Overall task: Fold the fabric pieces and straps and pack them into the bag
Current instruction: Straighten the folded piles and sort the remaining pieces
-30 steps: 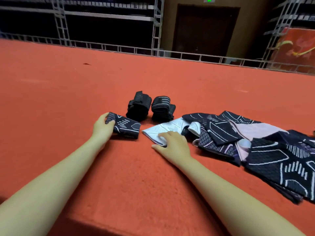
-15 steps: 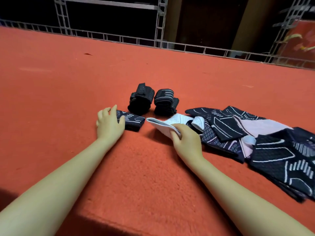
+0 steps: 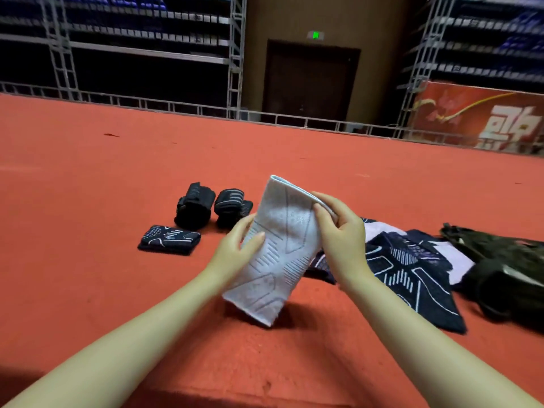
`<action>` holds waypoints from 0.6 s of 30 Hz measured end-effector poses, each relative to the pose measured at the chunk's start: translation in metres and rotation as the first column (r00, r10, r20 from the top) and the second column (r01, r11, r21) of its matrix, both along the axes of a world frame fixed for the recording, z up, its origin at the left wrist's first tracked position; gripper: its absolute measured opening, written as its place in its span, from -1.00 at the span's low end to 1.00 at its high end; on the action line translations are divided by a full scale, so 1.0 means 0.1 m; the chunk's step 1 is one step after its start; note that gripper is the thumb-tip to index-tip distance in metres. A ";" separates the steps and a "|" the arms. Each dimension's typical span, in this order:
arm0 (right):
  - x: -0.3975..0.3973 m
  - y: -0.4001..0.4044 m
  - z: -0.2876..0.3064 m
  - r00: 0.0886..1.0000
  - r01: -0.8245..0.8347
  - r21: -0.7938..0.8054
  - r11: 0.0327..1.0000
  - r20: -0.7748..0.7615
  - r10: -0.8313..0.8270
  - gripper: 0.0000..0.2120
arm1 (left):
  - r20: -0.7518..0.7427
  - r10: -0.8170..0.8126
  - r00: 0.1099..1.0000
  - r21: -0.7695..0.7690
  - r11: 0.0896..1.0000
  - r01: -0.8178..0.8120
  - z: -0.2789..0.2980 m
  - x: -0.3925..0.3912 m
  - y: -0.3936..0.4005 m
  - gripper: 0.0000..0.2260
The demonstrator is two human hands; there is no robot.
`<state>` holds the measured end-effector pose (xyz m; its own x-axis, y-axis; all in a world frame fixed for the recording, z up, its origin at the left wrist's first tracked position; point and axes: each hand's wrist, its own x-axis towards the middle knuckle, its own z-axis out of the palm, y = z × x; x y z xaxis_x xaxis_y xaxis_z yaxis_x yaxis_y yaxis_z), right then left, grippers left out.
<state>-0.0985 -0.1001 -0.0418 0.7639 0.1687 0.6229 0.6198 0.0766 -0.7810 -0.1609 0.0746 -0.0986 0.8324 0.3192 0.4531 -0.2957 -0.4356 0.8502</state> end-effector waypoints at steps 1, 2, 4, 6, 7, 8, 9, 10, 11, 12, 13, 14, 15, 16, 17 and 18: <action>0.04 -0.11 -0.03 0.999 0.028 0.016 0.999 -0.042 -0.028 -0.80 | -0.041 -0.055 0.998 -0.016 0.998 0.054 -0.03 0.00 -0.10 -0.53; 0.07 -0.22 -0.07 0.995 0.061 0.025 0.998 -0.084 -0.059 -0.81 | -0.075 -0.103 0.992 -0.019 0.995 0.102 -0.06 0.01 -0.20 -0.60; 0.14 -0.47 -0.19 0.980 0.123 0.018 0.992 -0.159 -0.119 -0.81 | -0.114 -0.139 0.984 0.035 0.989 0.143 -0.09 0.03 -0.39 -0.73; 0.21 -0.69 -0.35 0.963 0.172 -0.046 0.984 -0.201 -0.178 -0.80 | -0.136 -0.107 0.985 0.126 0.984 0.124 -0.06 0.06 -0.52 -0.74; 0.25 -0.78 -0.45 0.956 0.183 -0.091 0.979 -0.215 -0.199 -0.81 | -0.163 -0.092 0.982 0.175 0.977 0.121 -0.03 0.07 -0.56 -0.74; 0.27 -0.87 -0.56 0.949 0.185 -0.143 0.972 -0.230 -0.214 -0.82 | -0.202 -0.077 0.976 0.228 0.966 0.123 0.00 0.09 -0.58 -0.74; 0.29 -0.94 -0.68 0.942 0.187 -0.224 0.957 -0.236 -0.239 -0.84 | -0.230 -0.052 0.972 0.294 0.948 0.120 0.02 0.09 -0.59 -0.75; 0.29 -1.00 -0.80 0.938 0.186 -0.337 0.923 -0.218 -0.268 -0.84 | -0.248 -0.002 0.969 0.387 0.917 0.101 0.02 0.11 -0.57 -0.76; 0.29 -1.07 -0.93 0.938 0.184 -0.472 0.862 -0.178 -0.298 -0.85 | -0.255 0.055 0.965 0.492 0.867 0.081 0.01 0.13 -0.55 -0.76; 0.27 -1.12 -1.04 0.943 0.184 -0.586 0.789 -0.123 -0.310 -0.84 | -0.266 0.113 0.957 0.591 0.804 0.070 -0.03 0.16 -0.52 -0.74; 0.25 -1.17 -1.13 0.946 0.195 -0.646 0.738 -0.076 -0.317 -0.83 | -0.280 0.167 0.945 0.668 0.741 0.067 -0.08 0.18 -0.49 -0.71; 0.23 -1.20 -1.18 0.946 0.209 -0.658 0.723 -0.050 -0.320 -0.83 | -0.313 0.217 0.925 0.709 0.701 0.075 -0.14 0.18 -0.46 -0.67; 0.22 -1.22 -1.19 0.944 0.227 -0.654 0.722 -0.035 -0.329 -0.83 | -0.345 0.251 0.905 0.724 0.685 0.086 -0.21 0.18 -0.42 -0.63; 0.21 -1.22 -1.19 0.942 0.241 -0.656 0.715 -0.020 -0.336 -0.82 | -0.378 0.272 0.885 0.723 0.684 0.099 -0.29 0.16 -0.37 -0.58; 0.21 -1.21 -1.18 0.941 0.248 -0.662 0.707 -0.010 -0.339 -0.82 | -0.406 0.279 0.870 0.721 0.683 0.117 -0.35 0.13 -0.32 -0.51; 0.21 -1.20 -1.16 0.941 0.247 -0.667 0.702 -0.009 -0.340 -0.82 | -0.429 0.273 0.861 0.717 0.683 0.141 -0.41 0.10 -0.27 -0.42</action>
